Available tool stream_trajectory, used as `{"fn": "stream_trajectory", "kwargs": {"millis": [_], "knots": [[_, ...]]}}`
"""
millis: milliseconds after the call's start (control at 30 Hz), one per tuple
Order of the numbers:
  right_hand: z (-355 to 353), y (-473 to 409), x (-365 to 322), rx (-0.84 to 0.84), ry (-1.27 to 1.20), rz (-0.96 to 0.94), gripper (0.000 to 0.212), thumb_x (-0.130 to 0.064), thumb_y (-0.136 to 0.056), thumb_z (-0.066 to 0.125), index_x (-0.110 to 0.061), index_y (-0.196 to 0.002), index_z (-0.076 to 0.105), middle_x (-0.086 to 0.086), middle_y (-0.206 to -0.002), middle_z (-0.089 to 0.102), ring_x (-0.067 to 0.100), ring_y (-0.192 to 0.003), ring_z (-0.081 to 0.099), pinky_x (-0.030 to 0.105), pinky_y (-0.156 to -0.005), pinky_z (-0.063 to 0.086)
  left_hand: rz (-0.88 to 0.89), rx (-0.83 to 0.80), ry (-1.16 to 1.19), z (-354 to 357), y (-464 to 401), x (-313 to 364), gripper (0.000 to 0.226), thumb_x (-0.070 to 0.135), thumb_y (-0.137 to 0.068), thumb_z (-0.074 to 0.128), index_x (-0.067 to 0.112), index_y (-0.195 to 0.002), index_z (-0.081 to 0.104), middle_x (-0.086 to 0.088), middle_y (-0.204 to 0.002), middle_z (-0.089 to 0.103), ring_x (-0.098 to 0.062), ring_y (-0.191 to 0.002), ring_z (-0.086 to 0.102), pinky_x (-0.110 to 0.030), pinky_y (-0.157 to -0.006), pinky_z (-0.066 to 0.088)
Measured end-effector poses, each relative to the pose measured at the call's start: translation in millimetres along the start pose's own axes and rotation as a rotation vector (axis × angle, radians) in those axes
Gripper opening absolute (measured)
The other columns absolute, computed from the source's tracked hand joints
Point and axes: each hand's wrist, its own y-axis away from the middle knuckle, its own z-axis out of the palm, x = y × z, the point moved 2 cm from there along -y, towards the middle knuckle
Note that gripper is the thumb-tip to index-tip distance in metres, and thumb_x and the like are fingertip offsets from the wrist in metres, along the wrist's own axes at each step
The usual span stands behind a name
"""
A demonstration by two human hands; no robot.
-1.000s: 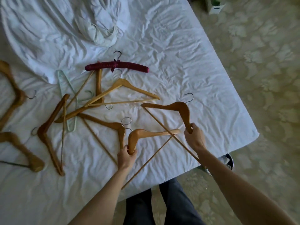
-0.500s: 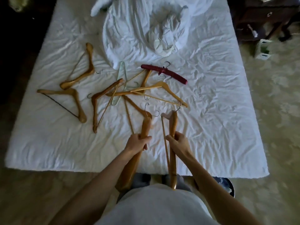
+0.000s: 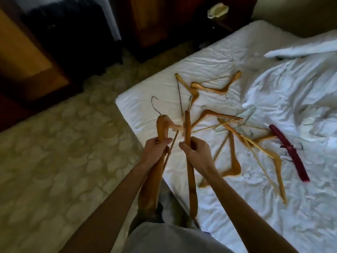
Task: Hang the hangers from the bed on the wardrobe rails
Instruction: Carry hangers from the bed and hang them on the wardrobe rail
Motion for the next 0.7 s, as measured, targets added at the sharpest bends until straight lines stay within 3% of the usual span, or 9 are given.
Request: {"fn": "stream_trajectory", "kwargs": {"millis": [167, 267, 367, 500, 567, 700], "knots": [[117, -57, -112, -0.213, 0.025, -0.167, 0.028, -0.029, -0.089, 0.067, -0.003, -0.079, 0.065, 0.003, -0.062, 0.057, 0.013, -0.057, 0.053, 0.030, -0.060, 0.046, 0.062, 0.157, 0.179, -151, -14, 13, 0.023, 0.022, -0.095, 0.064, 0.012, -0.076, 0.069, 0.004, -0.052, 0.065, -0.011, -0.049, 0.058, -0.019, -0.051, 0.049], [197, -81, -190, -0.335, 0.030, -0.266, 0.024, -0.031, -0.093, 0.066, -0.009, -0.082, 0.067, -0.004, -0.064, 0.060, 0.011, -0.060, 0.057, 0.026, -0.060, 0.047, 0.104, 0.269, 0.264, -251, -25, 18, 0.022, 0.020, -0.095, 0.065, 0.012, -0.074, 0.065, 0.005, -0.050, 0.062, -0.005, -0.044, 0.057, -0.018, -0.049, 0.046], [272, -96, -270, -0.439, -0.012, -0.325, 0.016, -0.039, -0.094, 0.063, -0.025, -0.087, 0.067, -0.011, -0.072, 0.066, 0.007, -0.067, 0.064, 0.016, -0.061, 0.047, 0.152, 0.330, 0.210, -354, -40, 29, 0.027, 0.029, -0.094, 0.064, 0.011, -0.074, 0.067, 0.000, -0.059, 0.063, -0.008, -0.051, 0.058, -0.021, -0.055, 0.047], [365, -110, -366, -0.549, -0.026, -0.393, 0.017, -0.040, -0.094, 0.063, -0.025, -0.095, 0.069, 0.001, -0.086, 0.072, 0.016, -0.079, 0.070, 0.027, -0.071, 0.055, 0.230, 0.418, 0.185, -489, -54, 47, 0.025, 0.032, -0.092, 0.065, 0.013, -0.075, 0.065, 0.000, -0.062, 0.063, -0.007, -0.050, 0.054, -0.019, -0.051, 0.044], [408, -118, -408, -0.571, -0.013, -0.423, 0.020, -0.042, -0.093, 0.065, -0.023, -0.093, 0.070, 0.003, -0.083, 0.073, 0.016, -0.075, 0.070, 0.031, -0.072, 0.057, 0.262, 0.456, 0.206, -546, -62, 56, 0.024, 0.032, -0.091, 0.066, 0.012, -0.077, 0.067, 0.000, -0.063, 0.064, -0.010, -0.053, 0.055, -0.025, -0.057, 0.045], [491, -142, -485, -0.587, 0.001, -0.496, 0.019, -0.046, -0.089, 0.066, -0.028, -0.083, 0.068, -0.009, -0.068, 0.063, 0.012, -0.067, 0.062, 0.029, -0.066, 0.047, 0.309, 0.538, 0.255, -647, -83, 75, 0.031, 0.026, -0.093, 0.065, 0.011, -0.066, 0.064, -0.001, -0.059, 0.062, -0.007, -0.050, 0.055, -0.020, -0.054, 0.044]]}}
